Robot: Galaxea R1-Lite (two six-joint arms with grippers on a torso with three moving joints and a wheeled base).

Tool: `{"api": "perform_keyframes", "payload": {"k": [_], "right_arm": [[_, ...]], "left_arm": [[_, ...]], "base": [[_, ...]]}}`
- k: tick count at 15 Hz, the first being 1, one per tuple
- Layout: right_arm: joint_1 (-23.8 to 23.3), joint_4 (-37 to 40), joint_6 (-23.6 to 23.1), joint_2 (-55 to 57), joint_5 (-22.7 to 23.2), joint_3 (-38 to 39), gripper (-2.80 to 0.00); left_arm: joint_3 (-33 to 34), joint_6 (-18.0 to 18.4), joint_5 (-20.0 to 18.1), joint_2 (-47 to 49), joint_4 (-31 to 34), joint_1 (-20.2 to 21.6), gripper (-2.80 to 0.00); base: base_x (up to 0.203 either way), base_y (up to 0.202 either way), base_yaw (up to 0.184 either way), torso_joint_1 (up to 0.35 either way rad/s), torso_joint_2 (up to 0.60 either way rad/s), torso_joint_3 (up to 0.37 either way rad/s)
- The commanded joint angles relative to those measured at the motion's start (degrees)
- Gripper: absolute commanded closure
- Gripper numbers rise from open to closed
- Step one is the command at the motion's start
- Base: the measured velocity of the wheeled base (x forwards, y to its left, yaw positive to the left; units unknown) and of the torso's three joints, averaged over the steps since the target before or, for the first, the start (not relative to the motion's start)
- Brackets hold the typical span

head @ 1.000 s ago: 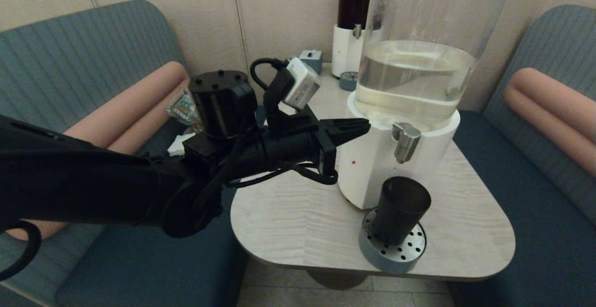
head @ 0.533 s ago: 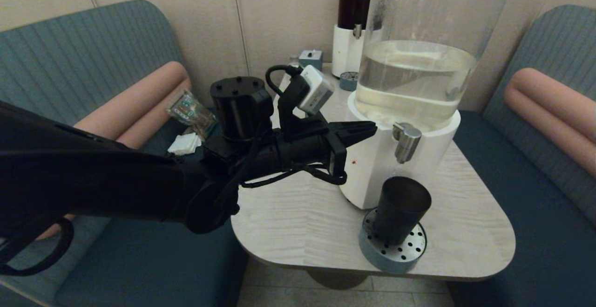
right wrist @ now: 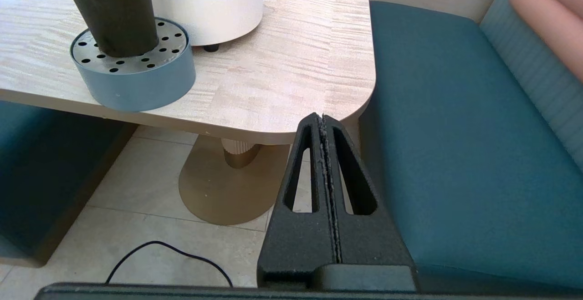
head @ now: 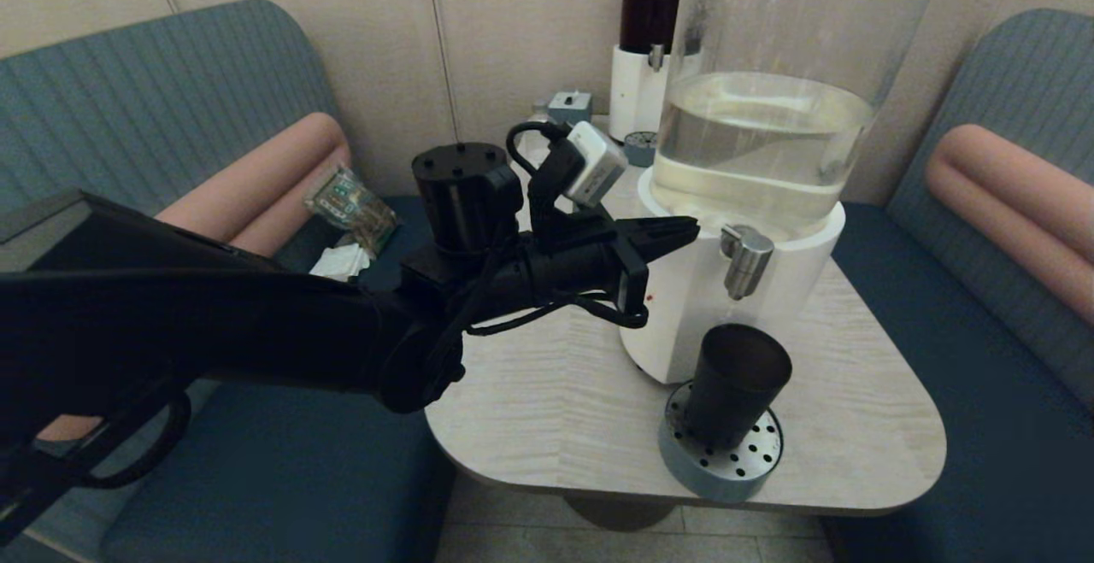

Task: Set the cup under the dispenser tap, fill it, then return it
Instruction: Turn off the faucet

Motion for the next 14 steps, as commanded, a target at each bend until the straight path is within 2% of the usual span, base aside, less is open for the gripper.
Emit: {"api": "perform_keyframes", "payload": {"k": [1, 14], "right_arm": [[0.1, 0.0, 0.0, 0.1, 0.0, 0.7, 0.00], [0.0, 0.0, 0.0, 0.1, 0.0, 0.7, 0.00]], "left_arm": [[-0.4, 0.0, -0.2, 0.7, -0.4, 0.0, 0.00], [-5.5, 0.0, 0.6, 2.8, 0.3, -2.3, 0.00]], "base": [[0.000, 0.000, 0.000, 0.000, 0.00, 0.000], [0.000, 0.000, 0.000, 0.000, 0.00, 0.000]]}}
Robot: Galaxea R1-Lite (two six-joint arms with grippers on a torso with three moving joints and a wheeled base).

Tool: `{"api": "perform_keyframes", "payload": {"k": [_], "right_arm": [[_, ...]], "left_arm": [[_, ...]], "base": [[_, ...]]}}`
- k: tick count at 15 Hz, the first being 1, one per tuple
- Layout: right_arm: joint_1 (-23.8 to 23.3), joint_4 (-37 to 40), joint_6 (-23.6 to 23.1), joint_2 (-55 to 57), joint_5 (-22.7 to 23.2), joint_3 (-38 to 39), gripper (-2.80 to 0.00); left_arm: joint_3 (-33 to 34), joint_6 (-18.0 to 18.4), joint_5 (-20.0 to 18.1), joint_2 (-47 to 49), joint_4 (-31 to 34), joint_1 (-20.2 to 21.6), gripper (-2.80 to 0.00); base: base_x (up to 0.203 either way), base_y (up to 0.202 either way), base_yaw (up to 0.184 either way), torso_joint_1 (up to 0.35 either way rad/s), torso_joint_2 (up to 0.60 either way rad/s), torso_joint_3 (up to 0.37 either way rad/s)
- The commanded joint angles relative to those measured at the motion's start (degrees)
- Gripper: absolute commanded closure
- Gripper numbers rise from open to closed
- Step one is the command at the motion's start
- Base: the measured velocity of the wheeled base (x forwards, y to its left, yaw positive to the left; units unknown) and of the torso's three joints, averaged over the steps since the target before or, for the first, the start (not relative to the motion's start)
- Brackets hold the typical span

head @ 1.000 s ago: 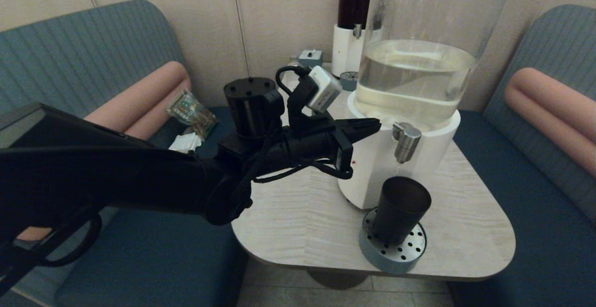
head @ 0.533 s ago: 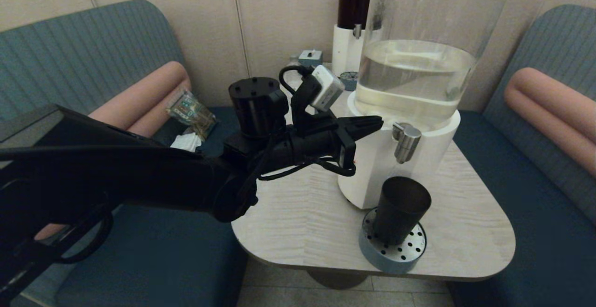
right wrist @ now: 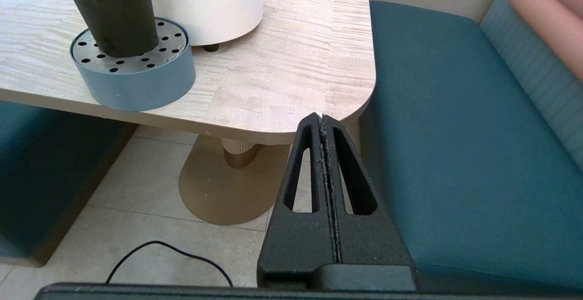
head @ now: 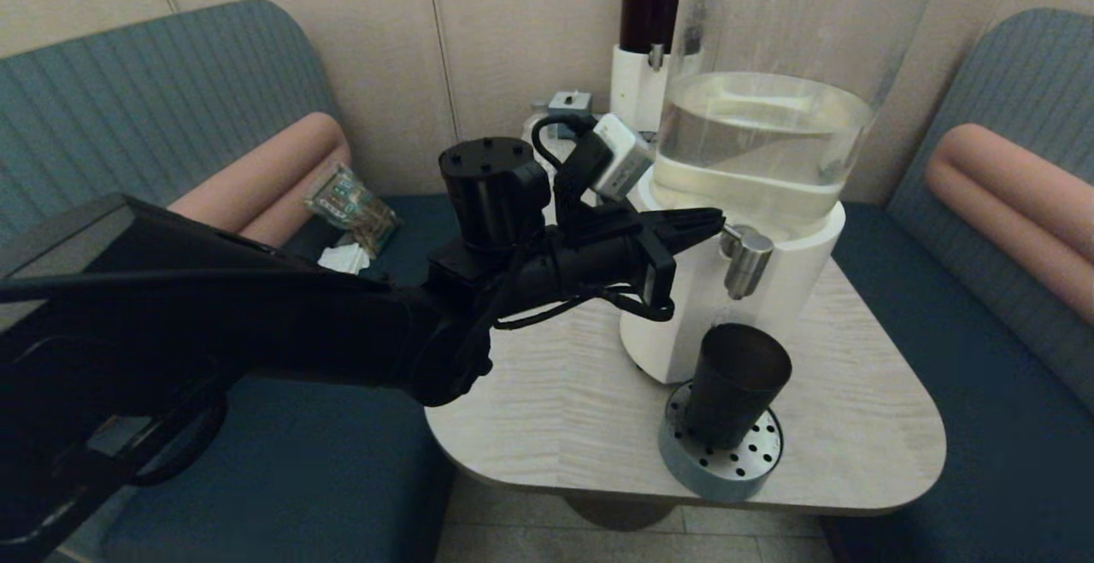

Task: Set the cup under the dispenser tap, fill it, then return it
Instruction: Turn off the faucet

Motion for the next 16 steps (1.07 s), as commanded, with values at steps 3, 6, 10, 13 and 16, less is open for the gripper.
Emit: {"api": "perform_keyframes", "payload": {"k": [3, 6, 10, 13, 16], "right_arm": [[0.0, -0.1, 0.0, 0.1, 0.1, 0.6, 0.00], [0.0, -0.1, 0.0, 0.1, 0.1, 0.6, 0.00], [0.0, -0.1, 0.0, 0.1, 0.0, 0.6, 0.00], [-0.1, -0.1, 0.0, 0.1, 0.0, 0.7, 0.00], [0.0, 0.0, 0.0, 0.1, 0.1, 0.6, 0.00]], "left_arm": [[-2.0, 0.0, 0.6, 1.1, 0.4, -1.3, 0.00], [-3.2, 0.0, 0.9, 2.0, 0.7, -2.3, 0.00], [-6.1, 0.0, 1.3, 3.4, 1.5, -3.3, 0.00], [-8.8, 0.1, 1.3, 4.9, 1.7, -3.5, 0.00], [-8.9, 0.2, 1.3, 3.7, 1.4, -3.1, 0.00]], "base": [[0.000, 0.000, 0.000, 0.000, 0.00, 0.000], [0.000, 0.000, 0.000, 0.000, 0.00, 0.000], [0.000, 0.000, 0.000, 0.000, 0.00, 0.000], [0.000, 0.000, 0.000, 0.000, 0.00, 0.000], [0.000, 0.000, 0.000, 0.000, 0.00, 0.000]]}}
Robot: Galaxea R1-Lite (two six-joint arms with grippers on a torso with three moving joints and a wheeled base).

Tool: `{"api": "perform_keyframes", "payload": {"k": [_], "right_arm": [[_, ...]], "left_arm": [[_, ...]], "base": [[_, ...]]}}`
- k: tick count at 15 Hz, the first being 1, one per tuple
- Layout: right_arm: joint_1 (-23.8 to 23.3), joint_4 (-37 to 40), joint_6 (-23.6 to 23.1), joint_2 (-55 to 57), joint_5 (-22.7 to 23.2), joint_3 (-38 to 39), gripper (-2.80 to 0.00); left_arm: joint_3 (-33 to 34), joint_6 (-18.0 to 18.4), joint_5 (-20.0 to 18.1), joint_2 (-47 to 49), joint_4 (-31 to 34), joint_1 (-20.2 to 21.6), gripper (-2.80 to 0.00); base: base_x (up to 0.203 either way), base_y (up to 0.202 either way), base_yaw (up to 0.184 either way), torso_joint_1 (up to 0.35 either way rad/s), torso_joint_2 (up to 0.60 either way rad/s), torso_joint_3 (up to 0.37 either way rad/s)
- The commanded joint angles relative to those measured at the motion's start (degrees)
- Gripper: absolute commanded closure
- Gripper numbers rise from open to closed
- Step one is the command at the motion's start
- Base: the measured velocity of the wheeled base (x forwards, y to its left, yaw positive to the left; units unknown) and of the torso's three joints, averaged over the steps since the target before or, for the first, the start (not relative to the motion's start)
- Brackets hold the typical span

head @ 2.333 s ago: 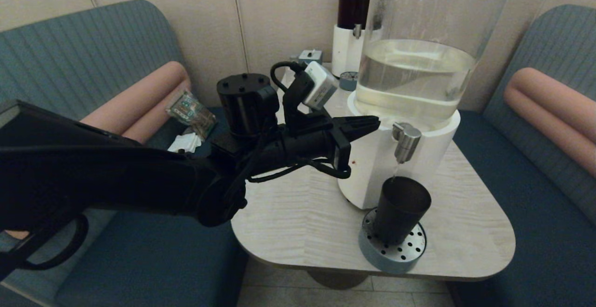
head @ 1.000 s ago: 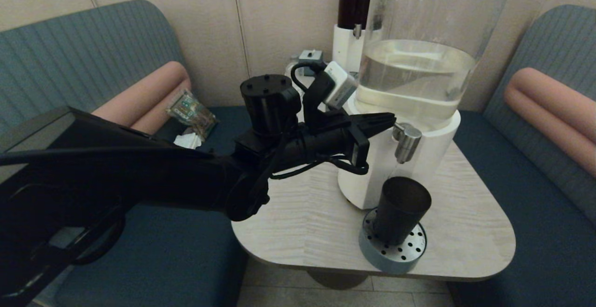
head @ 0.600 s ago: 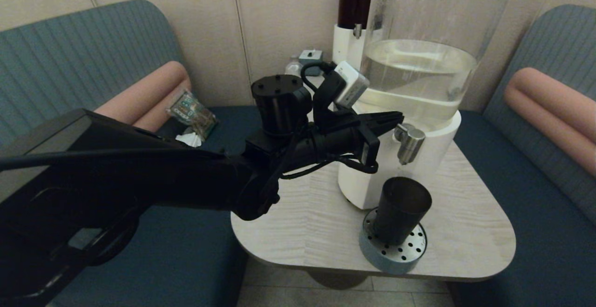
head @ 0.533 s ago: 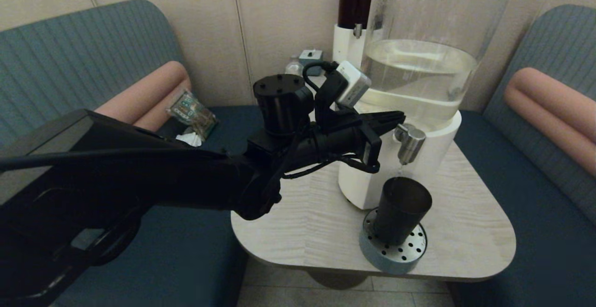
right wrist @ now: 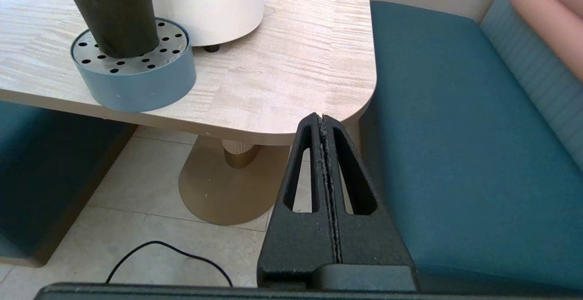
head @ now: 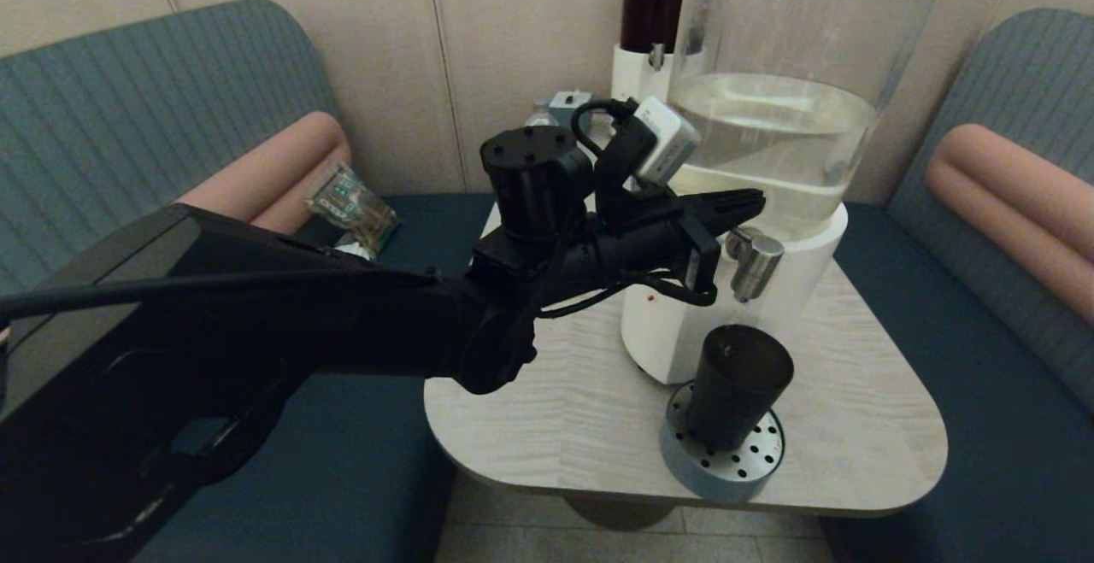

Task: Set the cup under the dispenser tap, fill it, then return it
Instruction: Turn off the faucet

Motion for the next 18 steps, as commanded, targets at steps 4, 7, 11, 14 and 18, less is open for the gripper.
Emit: {"api": "perform_keyframes", "payload": {"k": [4, 7, 11, 14, 18], "right_arm": [[-0.1, 0.0, 0.0, 0.1, 0.0, 0.6, 0.00], [0.0, 0.0, 0.0, 0.1, 0.0, 0.6, 0.00], [0.0, 0.0, 0.0, 0.1, 0.0, 0.7, 0.00], [0.0, -0.1, 0.0, 0.1, 0.0, 0.6, 0.00], [0.0, -0.1, 0.0, 0.1, 0.0, 0.6, 0.00]], "left_arm": [[1.0, 0.4, 0.0, -4.6, -0.2, 1.9, 0.00], [3.9, 0.5, 0.0, -7.7, -0.2, 3.2, 0.00], [16.0, 0.6, -0.1, -12.0, -1.3, 3.8, 0.00], [24.4, 0.5, -0.1, -14.1, -3.3, 3.7, 0.00], [25.2, 0.6, -0.2, -13.1, -4.8, 3.6, 0.00]], "base": [[0.000, 0.000, 0.000, 0.000, 0.00, 0.000], [0.000, 0.000, 0.000, 0.000, 0.00, 0.000], [0.000, 0.000, 0.000, 0.000, 0.00, 0.000], [0.000, 0.000, 0.000, 0.000, 0.00, 0.000], [0.000, 0.000, 0.000, 0.000, 0.00, 0.000]]}}
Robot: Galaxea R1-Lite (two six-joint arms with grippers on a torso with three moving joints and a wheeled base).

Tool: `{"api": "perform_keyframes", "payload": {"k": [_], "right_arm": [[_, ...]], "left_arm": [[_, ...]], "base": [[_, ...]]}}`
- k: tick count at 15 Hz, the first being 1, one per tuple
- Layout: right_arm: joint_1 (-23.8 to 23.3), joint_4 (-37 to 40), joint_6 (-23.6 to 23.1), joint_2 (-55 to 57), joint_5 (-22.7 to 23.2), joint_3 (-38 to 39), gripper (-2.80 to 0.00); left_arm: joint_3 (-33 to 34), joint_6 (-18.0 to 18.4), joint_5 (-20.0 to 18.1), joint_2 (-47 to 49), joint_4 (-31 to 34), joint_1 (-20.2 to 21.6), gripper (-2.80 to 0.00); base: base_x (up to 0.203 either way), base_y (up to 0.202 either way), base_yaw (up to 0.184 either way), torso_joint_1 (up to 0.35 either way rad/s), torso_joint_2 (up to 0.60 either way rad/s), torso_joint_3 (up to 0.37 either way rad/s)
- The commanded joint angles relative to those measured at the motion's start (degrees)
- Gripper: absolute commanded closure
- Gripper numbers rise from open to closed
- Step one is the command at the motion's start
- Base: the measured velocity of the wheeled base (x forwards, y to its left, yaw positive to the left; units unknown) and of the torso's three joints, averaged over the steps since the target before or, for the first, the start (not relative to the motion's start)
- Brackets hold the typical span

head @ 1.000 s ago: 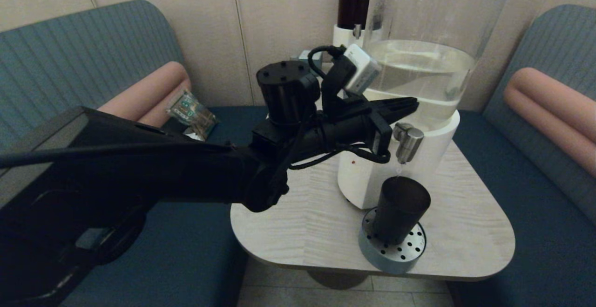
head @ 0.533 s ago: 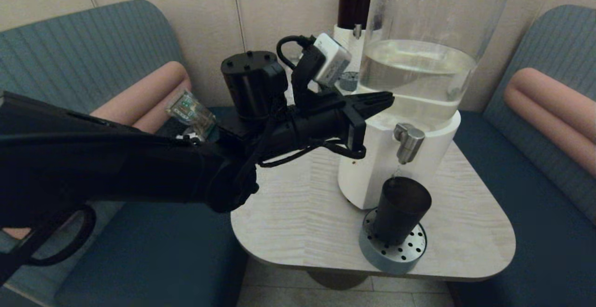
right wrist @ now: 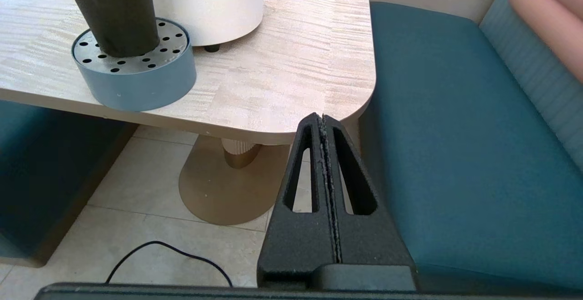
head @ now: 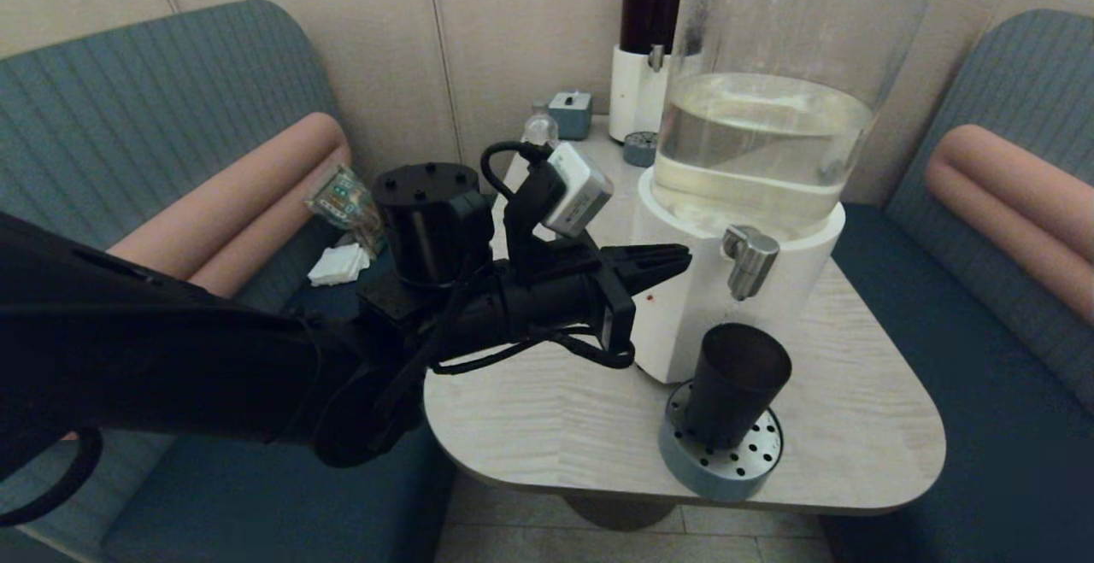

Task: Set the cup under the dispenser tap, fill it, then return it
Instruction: Turn off the faucet

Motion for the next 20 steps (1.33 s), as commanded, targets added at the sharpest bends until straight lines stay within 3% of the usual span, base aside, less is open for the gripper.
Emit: {"api": "perform_keyframes", "payload": {"k": [1, 7, 20], "right_arm": [[0.0, 0.0, 0.0, 0.1, 0.0, 0.7, 0.00], [-0.1, 0.0, 0.0, 0.1, 0.0, 0.6, 0.00], [0.0, 0.0, 0.0, 0.1, 0.0, 0.6, 0.00]], "left_arm": [[-0.4, 0.1, -0.3, 0.6, -0.3, -0.1, 0.00], [-5.4, -0.1, -0.3, 3.5, -0.3, -0.2, 0.00], [-9.9, -0.2, -0.3, 6.4, -0.2, -0.9, 0.00]], "base": [[0.000, 0.000, 0.000, 0.000, 0.00, 0.000], [0.000, 0.000, 0.000, 0.000, 0.00, 0.000], [0.000, 0.000, 0.000, 0.000, 0.00, 0.000]]}}
